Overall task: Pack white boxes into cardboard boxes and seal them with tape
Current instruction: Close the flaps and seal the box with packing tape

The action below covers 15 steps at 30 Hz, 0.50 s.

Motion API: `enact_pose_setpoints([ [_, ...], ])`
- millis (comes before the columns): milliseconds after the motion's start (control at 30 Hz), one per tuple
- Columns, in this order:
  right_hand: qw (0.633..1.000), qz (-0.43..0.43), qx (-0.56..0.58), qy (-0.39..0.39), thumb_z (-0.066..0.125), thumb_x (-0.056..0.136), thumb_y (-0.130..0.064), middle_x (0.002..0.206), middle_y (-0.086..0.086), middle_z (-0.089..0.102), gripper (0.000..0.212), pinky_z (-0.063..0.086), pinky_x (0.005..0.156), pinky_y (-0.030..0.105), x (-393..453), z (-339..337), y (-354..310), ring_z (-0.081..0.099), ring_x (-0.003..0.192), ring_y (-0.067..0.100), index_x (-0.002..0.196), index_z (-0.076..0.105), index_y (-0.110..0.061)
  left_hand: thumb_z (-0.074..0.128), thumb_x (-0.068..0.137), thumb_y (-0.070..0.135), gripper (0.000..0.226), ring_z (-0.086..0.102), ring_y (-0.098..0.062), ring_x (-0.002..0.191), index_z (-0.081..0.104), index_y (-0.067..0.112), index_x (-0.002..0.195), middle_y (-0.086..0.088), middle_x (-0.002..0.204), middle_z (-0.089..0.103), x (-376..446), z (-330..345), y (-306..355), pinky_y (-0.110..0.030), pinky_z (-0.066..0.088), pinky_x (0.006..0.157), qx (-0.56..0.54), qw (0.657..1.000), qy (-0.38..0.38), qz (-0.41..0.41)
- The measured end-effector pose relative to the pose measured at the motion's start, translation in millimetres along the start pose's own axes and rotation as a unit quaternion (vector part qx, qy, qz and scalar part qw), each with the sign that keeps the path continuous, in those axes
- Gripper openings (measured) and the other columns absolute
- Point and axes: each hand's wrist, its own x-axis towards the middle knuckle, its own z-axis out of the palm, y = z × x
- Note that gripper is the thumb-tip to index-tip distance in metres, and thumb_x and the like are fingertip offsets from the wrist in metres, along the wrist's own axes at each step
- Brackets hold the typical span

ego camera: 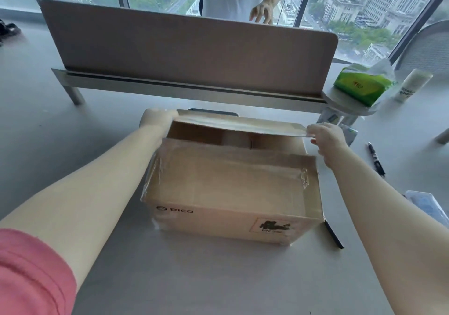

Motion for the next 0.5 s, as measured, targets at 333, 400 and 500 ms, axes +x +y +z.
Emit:
enact_pose_setpoints([
  [333,0.978,-0.059,-0.196,-0.027,0.054,0.091,-0.025,0.113,0.012,0.064,0.036,0.046,0.082,0.032,-24.0,5.2,31.2,0.055,0.082,0.02,0.121,0.058,-0.006,0.062,0.074,0.007,0.038,0.057,-0.041,0.106,0.057,-0.002,0.111,-0.023,0.112,0.062,-6.8,7.5,-25.0,-0.042,0.049,0.083,0.251,0.968,0.02,0.021],
  [400,0.976,-0.067,-0.208,-0.02,0.052,0.092,-0.028,0.113,0.011,0.064,0.037,0.045,0.078,0.03,-23.7,5.6,31.3,0.056,0.079,0.019,0.121,0.058,-0.007,0.06,0.075,0.005,0.044,0.053,-0.04,0.112,0.053,0.002,0.119,-0.021,0.12,0.057,-5.3,12.2,-22.4,-0.045,0.047,0.09,0.293,0.956,0.02,0.029],
  [500,0.979,-0.051,-0.199,-0.016,0.05,0.092,-0.024,0.114,0.014,0.064,0.033,0.045,0.084,0.033,-22.4,4.7,25.3,0.057,0.094,0.027,0.115,0.063,-0.004,0.056,0.084,0.007,0.044,0.043,-0.036,0.122,0.048,0.01,0.128,-0.018,0.13,0.048,-3.5,20.8,-9.6,-0.043,0.04,0.096,0.366,0.926,0.018,0.087],
])
